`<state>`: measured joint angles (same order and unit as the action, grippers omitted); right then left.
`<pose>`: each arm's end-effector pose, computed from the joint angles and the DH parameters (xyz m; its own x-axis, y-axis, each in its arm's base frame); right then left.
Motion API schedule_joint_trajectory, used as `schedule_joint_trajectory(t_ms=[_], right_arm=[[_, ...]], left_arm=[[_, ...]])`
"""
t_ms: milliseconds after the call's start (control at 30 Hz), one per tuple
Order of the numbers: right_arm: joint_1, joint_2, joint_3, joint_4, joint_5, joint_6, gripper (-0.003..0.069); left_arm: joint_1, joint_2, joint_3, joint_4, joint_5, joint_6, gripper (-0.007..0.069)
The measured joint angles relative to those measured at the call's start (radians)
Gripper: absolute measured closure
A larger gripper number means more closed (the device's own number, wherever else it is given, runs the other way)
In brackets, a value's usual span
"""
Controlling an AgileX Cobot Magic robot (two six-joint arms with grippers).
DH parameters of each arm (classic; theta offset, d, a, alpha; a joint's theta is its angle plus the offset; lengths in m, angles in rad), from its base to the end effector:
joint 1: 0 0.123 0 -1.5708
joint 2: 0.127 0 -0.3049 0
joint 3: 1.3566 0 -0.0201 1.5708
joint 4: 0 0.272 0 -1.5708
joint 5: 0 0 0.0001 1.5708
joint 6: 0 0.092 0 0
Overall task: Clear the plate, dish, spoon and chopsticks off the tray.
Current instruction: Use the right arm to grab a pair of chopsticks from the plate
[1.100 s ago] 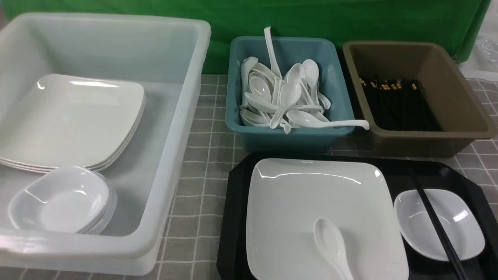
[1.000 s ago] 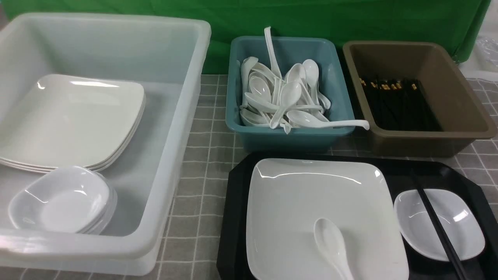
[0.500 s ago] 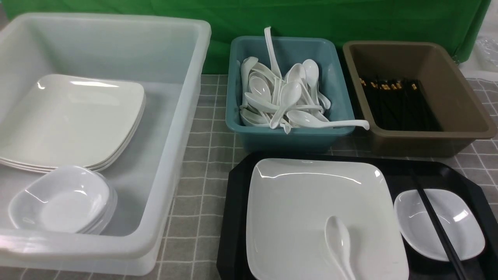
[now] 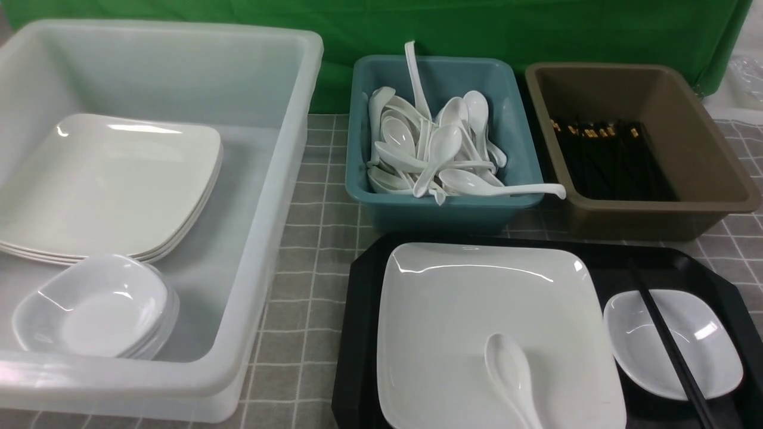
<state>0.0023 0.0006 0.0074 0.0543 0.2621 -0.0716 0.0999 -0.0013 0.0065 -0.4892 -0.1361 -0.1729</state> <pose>0.0576 0.0014 0.1866 -0.1812 -0.0196 -0.9833 -0.0196 0.9997 -0.0163 0.0560 0.0115 0.2219 0.2570 -0.5878 -0.7671 -0.0056 0.7928 -0.6094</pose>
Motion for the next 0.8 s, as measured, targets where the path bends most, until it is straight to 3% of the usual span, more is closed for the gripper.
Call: schedule_joint_trajectory(t_ms=[100, 200, 267, 333, 400, 533, 800], right_arm=[[0.000, 0.000, 0.000, 0.000, 0.000, 0.000, 0.0419], [0.000, 0.000, 0.000, 0.000, 0.000, 0.000, 0.0419], [0.000, 0.000, 0.000, 0.000, 0.000, 0.000, 0.0419], [0.000, 0.000, 0.000, 0.000, 0.000, 0.000, 0.0419], [0.000, 0.000, 0.000, 0.000, 0.000, 0.000, 0.0419], [0.000, 0.000, 0.000, 0.000, 0.000, 0.000, 0.0419], [0.000, 0.000, 0.000, 0.000, 0.000, 0.000, 0.0419]], left_arm=[[-0.001, 0.000, -0.015, -0.035, -0.014, -0.089, 0.0604], [-0.027, 0.008, -0.141, 0.052, 0.172, -0.111, 0.0604], [-0.073, 0.082, -0.285, 0.103, 0.405, 0.002, 0.0604], [-0.093, 0.130, -0.345, 0.110, 0.471, 0.069, 0.0604], [-0.140, 0.274, -0.476, 0.114, 0.656, 0.207, 0.0604], [-0.192, 0.516, -0.627, 0.115, 0.857, 0.339, 0.0604], [-0.445, 0.844, -0.744, -0.026, 0.749, 0.549, 0.0604]])
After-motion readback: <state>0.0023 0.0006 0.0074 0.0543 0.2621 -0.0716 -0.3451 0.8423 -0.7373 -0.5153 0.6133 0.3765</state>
